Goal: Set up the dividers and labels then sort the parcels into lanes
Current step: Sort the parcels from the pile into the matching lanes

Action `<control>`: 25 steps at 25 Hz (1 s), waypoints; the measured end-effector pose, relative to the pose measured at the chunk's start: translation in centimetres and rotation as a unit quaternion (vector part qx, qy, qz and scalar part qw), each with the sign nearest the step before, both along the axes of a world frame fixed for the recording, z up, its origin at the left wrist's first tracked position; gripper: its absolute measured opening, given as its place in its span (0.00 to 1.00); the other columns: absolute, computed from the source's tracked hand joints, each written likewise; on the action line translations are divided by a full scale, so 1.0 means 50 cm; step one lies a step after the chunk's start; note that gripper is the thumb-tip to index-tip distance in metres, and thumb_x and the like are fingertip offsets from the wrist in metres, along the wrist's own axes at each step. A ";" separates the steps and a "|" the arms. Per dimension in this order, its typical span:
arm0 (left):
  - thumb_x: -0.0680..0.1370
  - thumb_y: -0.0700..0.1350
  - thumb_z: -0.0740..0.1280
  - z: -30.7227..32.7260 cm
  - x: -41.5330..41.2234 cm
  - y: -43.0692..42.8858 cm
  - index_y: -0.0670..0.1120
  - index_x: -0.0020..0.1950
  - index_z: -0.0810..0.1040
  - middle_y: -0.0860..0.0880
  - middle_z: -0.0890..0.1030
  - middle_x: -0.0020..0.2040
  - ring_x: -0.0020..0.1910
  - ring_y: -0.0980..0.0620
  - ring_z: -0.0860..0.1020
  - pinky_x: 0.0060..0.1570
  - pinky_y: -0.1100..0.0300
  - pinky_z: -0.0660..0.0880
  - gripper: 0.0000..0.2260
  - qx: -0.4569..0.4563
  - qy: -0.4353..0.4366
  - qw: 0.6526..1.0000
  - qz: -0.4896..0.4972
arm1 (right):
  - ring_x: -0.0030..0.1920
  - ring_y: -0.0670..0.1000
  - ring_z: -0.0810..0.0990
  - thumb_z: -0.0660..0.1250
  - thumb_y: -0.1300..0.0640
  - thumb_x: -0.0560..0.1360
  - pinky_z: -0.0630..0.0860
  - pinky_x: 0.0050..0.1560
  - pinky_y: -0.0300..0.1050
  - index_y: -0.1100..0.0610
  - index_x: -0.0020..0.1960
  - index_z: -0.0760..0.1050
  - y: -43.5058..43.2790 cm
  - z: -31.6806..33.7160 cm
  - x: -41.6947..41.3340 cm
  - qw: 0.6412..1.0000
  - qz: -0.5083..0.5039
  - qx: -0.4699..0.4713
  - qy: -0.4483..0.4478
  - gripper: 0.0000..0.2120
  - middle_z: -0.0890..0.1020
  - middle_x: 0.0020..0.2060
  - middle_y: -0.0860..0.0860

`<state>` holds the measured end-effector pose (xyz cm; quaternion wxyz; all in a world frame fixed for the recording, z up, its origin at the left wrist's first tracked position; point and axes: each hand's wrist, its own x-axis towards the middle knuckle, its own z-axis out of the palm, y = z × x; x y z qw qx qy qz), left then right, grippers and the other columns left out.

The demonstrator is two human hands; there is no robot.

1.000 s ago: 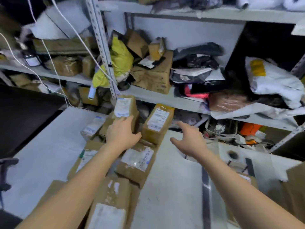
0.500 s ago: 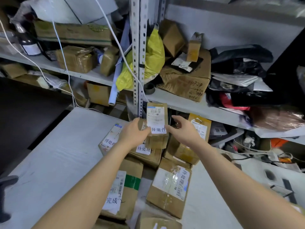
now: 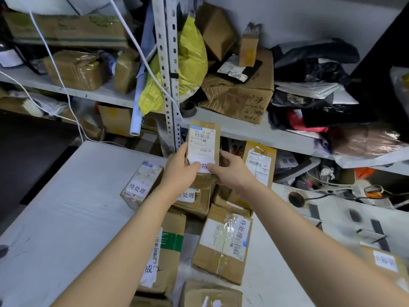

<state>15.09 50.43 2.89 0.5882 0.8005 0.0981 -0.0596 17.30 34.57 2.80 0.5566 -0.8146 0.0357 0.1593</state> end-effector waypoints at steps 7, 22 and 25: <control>0.81 0.43 0.66 0.127 -0.061 -0.110 0.60 0.74 0.70 0.59 0.80 0.64 0.62 0.54 0.78 0.64 0.50 0.76 0.23 -0.010 -0.059 0.998 0.010 | 0.59 0.46 0.83 0.73 0.55 0.75 0.82 0.59 0.51 0.44 0.67 0.78 -0.128 0.127 -0.097 0.995 -0.044 0.073 -0.043 0.21 0.84 0.58 0.40; 0.77 0.44 0.65 0.310 -0.457 -0.816 0.63 0.62 0.78 0.56 0.84 0.57 0.54 0.51 0.84 0.53 0.49 0.81 0.18 -0.076 -0.122 0.976 -0.166 | 0.50 0.47 0.87 0.72 0.58 0.75 0.85 0.52 0.51 0.51 0.63 0.82 -0.804 0.300 -0.612 0.959 -0.235 0.086 -0.134 0.16 0.87 0.52 0.45; 0.79 0.41 0.64 0.330 -0.536 -0.956 0.59 0.62 0.77 0.55 0.84 0.56 0.52 0.52 0.85 0.52 0.52 0.82 0.16 -0.099 -0.130 0.967 -0.197 | 0.50 0.45 0.87 0.72 0.57 0.76 0.85 0.51 0.48 0.51 0.62 0.82 -0.929 0.324 -0.717 0.943 -0.286 0.072 -0.152 0.15 0.87 0.52 0.45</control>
